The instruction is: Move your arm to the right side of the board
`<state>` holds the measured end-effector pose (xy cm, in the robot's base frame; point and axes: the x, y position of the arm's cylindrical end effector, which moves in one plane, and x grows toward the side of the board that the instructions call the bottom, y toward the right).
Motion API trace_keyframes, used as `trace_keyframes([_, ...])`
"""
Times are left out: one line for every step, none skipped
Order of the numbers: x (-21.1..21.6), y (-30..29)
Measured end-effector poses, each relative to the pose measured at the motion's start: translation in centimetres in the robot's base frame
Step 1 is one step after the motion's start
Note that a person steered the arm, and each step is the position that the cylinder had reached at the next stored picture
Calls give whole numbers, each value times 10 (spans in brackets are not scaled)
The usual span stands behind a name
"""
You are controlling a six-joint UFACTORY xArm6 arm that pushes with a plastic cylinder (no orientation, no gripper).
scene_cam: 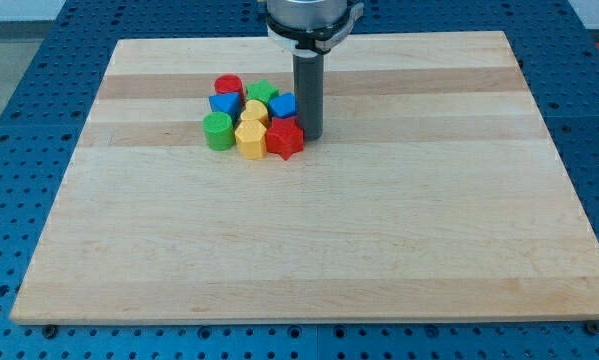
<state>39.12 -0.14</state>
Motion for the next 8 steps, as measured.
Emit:
trace_keyframes([-14, 47])
trace_keyframes([-17, 108])
trace_keyframes([39, 110])
trace_keyframes([51, 92])
trace_keyframes([46, 53])
trace_keyframes([46, 37])
trace_keyframes([45, 21])
trace_keyframes([43, 4])
